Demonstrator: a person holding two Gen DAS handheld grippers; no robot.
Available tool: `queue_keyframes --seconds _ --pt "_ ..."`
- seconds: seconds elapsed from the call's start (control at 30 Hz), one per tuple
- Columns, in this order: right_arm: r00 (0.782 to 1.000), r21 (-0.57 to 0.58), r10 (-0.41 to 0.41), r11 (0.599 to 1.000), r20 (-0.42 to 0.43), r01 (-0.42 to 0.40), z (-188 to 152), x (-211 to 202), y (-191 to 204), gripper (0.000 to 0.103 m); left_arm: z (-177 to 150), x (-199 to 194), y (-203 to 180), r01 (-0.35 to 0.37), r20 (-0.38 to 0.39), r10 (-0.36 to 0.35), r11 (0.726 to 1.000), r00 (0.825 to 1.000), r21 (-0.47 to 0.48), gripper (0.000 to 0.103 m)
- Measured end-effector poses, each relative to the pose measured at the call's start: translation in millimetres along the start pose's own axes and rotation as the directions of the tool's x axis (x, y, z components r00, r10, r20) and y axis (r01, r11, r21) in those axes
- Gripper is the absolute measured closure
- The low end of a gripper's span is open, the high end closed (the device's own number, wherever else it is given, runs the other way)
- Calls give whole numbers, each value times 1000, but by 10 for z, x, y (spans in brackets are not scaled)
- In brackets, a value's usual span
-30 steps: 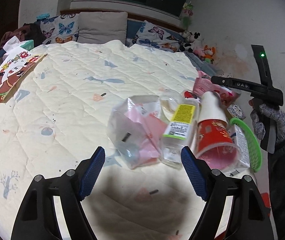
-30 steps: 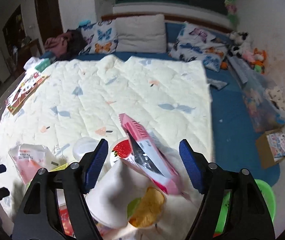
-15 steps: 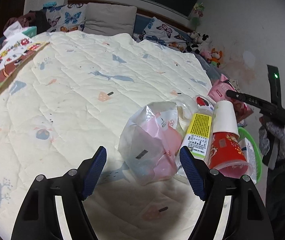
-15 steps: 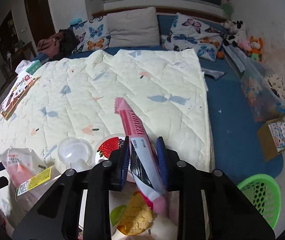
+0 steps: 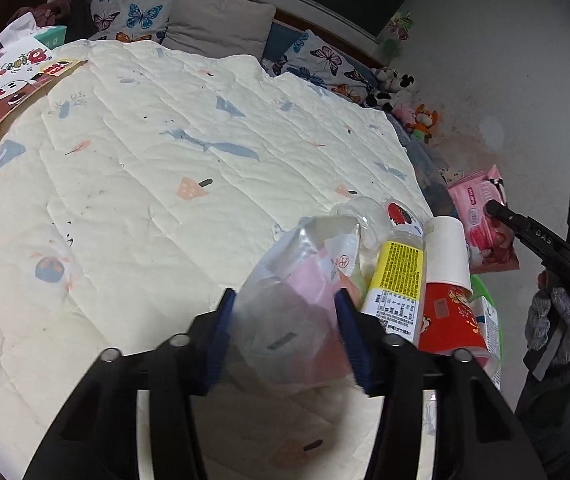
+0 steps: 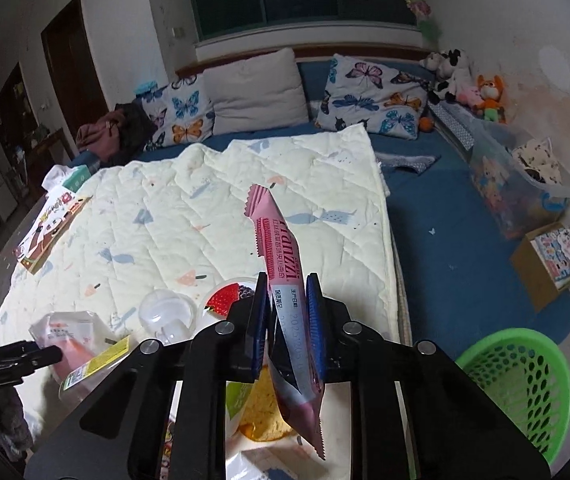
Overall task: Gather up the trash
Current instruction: 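Grasp the clear plastic bag with the left tool while the right tool grasps the pink wrapper, then carry the bag and pink wrapper to the green basket and release both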
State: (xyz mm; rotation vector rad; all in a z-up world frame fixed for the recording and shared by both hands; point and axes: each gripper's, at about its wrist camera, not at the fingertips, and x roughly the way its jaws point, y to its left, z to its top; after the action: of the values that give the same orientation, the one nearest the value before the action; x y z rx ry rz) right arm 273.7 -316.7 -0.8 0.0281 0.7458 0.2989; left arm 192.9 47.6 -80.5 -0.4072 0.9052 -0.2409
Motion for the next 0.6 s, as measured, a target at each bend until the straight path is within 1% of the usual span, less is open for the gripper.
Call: queue_keyframes --seconds 0.03,0.07,0.13,0.23,0.37,0.43,0.6 --pt "1000 7 4 1000 9 -4 -8 -40 -4 85 -8 -21 -5 5 5 -5 1000 1000 1 59" --pt "1000 11 8 1000 15 -8 -12 -67 -9 85 -14 -45 -15 10 11 -10 1000 1000 7 65" --pt "999 21 12 1000 34 -13 -26 -150 -17 85 -15 -102 -40 3 24 -3 1000 1000 19 67" --pt "998 38 22 999 53 -24 -44 -259 -19 85 -6 -198 -60 0 46 -1 1000 999 29 74" --pt "996 54 28 998 84 -33 -96 -442 -36 85 27 -385 -98 -11 90 7 999 996 43 78" --pt "995 61 25 998 98 -31 -137 -546 -56 85 38 -493 -150 -33 120 25 997 992 66 79" --pt "994 85 7 996 109 -17 -268 -734 -149 85 88 -765 -284 -29 187 11 995 982 92 79"
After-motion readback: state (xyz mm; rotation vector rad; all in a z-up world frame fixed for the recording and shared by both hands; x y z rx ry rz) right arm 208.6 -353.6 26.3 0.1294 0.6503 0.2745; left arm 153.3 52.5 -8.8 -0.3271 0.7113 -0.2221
